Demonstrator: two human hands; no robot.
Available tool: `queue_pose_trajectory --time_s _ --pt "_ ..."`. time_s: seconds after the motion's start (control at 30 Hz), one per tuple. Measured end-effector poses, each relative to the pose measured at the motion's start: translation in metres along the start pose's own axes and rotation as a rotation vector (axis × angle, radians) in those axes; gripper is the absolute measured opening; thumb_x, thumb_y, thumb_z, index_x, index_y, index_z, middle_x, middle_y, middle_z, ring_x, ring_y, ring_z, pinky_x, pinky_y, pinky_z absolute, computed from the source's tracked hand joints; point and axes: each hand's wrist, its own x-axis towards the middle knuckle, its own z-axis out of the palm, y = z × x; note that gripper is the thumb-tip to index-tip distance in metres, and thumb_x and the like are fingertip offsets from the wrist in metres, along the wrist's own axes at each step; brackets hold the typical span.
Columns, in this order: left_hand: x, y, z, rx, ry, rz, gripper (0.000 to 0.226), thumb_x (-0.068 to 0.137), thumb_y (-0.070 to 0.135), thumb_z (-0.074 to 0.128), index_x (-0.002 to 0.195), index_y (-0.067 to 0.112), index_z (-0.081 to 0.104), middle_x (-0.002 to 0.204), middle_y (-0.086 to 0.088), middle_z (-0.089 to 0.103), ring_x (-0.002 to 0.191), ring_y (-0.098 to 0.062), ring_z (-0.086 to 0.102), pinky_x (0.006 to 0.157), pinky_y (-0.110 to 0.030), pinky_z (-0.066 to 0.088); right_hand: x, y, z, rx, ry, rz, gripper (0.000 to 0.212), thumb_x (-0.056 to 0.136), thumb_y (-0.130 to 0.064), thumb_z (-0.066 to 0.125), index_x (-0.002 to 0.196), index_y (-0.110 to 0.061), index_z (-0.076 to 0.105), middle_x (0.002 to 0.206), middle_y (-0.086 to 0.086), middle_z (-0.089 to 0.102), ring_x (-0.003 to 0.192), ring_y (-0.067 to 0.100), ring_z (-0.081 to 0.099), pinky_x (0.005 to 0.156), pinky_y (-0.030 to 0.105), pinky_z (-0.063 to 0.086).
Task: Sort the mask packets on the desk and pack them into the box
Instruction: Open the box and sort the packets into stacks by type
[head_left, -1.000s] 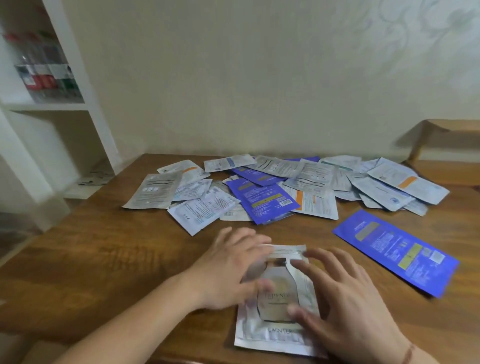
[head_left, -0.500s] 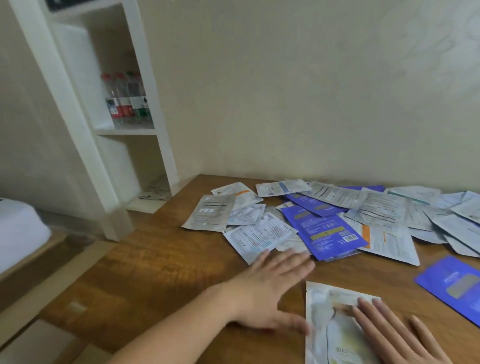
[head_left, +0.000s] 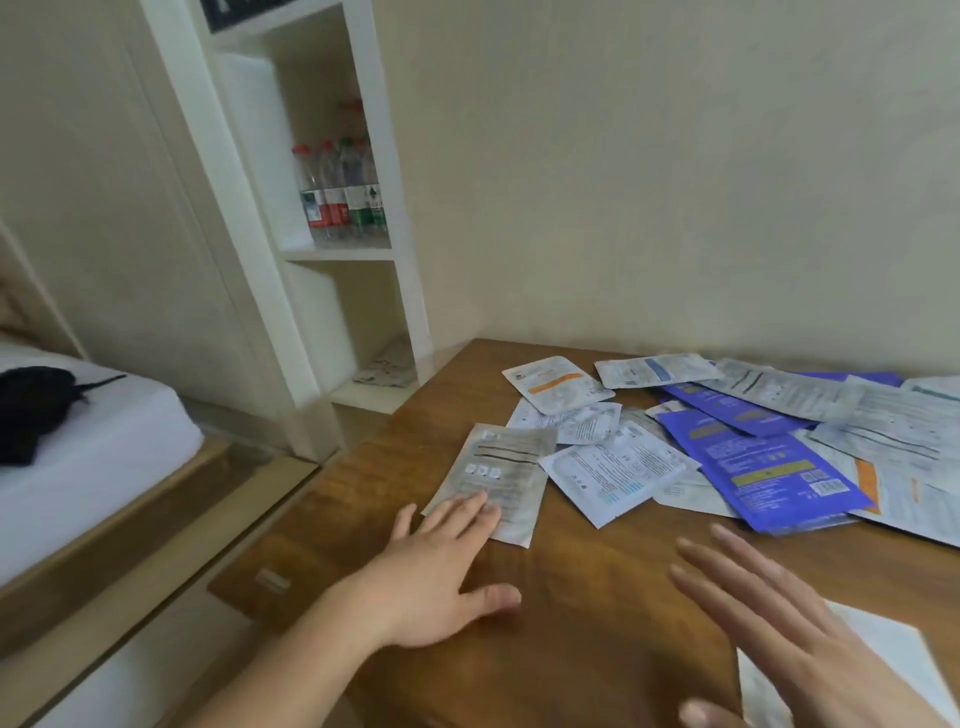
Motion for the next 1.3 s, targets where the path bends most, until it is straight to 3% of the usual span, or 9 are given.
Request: queue_pose_trajectory --time_s 0.17,0.47,0.67,0.8,0.9,1.03,1.13,1.2,1.3 --pt "-0.069 0.012 0.033 -0.009 0.076 0.057 0.104 0.077 0.089 0.026 0.154 0.032 -0.014 0.159 0.02 -0.021 0.143 0.0 -0.023 0.119 -0.046 -0.003 0.055 -0.086 0.019 0.397 -0.567 -0.038 0.09 0.082 -0.081 0.024 0.154 -0.032 0.0 0.16 -0.019 -0.005 0.147 0.003 -0.011 0.12 0.029 0.001" --pt "-0.092 -0.008 0.062 -0.056 0.221 0.098 0.109 0.07 0.094 0.021 0.146 0.035 -0.029 0.155 0.024 -0.025 0.141 0.007 -0.027 0.117 -0.045 -0.016 0.061 -0.124 0.052 0.308 -0.671 -0.105 0.105 0.074 -0.086 0.008 0.154 -0.021 -0.01 0.161 -0.002 -0.016 0.147 0.014 -0.02 0.121 0.045 -0.006" --pt "-0.1 -0.056 0.043 -0.242 0.201 0.16 0.117 0.055 0.094 0.029 0.149 0.044 -0.018 0.154 0.032 -0.024 0.144 0.005 -0.02 0.122 -0.035 -0.008 0.01 -0.126 0.061 0.298 -0.425 -0.225 0.067 0.104 -0.043 0.004 0.134 -0.013 0.056 0.14 0.005 0.055 0.129 0.022 0.051 0.105 0.043 0.022" --pt "-0.097 -0.048 0.036 0.064 0.033 0.237 0.133 0.058 0.086 0.063 0.143 0.046 -0.032 0.147 0.03 -0.041 0.136 0.004 -0.038 0.113 -0.031 -0.028 -0.008 -0.122 0.072 0.2 -0.222 -0.359 0.056 0.095 -0.053 0.031 0.129 -0.021 0.062 0.135 0.0 0.06 0.124 0.016 0.055 0.094 0.037 0.053" --pt "-0.09 -0.043 0.045 0.059 0.146 0.308 0.114 0.073 0.075 0.064 0.152 0.043 -0.011 0.156 0.027 -0.027 0.142 -0.001 -0.03 0.119 -0.044 -0.017 -0.002 -0.117 0.059 0.31 -0.157 -0.344 0.04 0.088 -0.047 0.047 0.116 -0.03 0.07 0.123 -0.009 0.067 0.114 0.007 0.063 0.08 0.028 0.059" --pt "-0.088 -0.035 0.051 -0.369 0.385 0.391 0.073 0.076 0.054 0.077 0.141 0.043 0.046 0.157 0.022 0.027 0.15 -0.008 0.01 0.12 -0.042 0.008 0.021 -0.106 0.002 0.636 -0.09 -0.23 0.014 0.094 -0.033 0.054 0.104 -0.037 0.062 0.091 -0.02 0.07 0.077 -0.003 0.065 0.061 0.019 0.052" --pt "-0.096 -0.008 0.037 -1.022 0.4 0.272 0.044 0.067 0.065 0.077 0.105 0.045 0.071 0.121 0.012 0.069 0.117 -0.01 0.061 0.097 -0.022 0.046 0.069 -0.084 -0.038 0.909 -0.162 0.019 0.017 0.098 -0.023 0.051 0.087 -0.02 0.063 0.072 -0.009 0.064 0.061 0.005 0.057 0.056 0.022 0.047" --pt "-0.096 0.01 0.031 -1.312 0.418 0.162 0.048 0.061 0.065 0.08 0.096 0.033 0.076 0.097 0.0 0.076 0.087 -0.012 0.07 0.067 -0.019 0.053 0.098 -0.063 -0.039 1.12 -0.283 0.274 0.025 0.1 -0.02 0.049 0.086 -0.005 0.064 0.072 0.006 0.065 0.059 0.015 0.06 0.053 0.034 0.053" --pt "-0.095 0.034 0.027 -1.594 0.282 0.091 0.042 0.079 0.029 0.079 0.119 0.02 0.068 0.107 -0.012 0.074 0.085 -0.02 0.071 0.053 -0.024 0.053 0.114 -0.037 -0.016 1.334 -0.405 0.578 0.026 0.101 -0.017 0.049 0.091 -0.002 0.067 0.08 0.011 0.069 0.063 0.016 0.064 0.057 0.035 0.055"
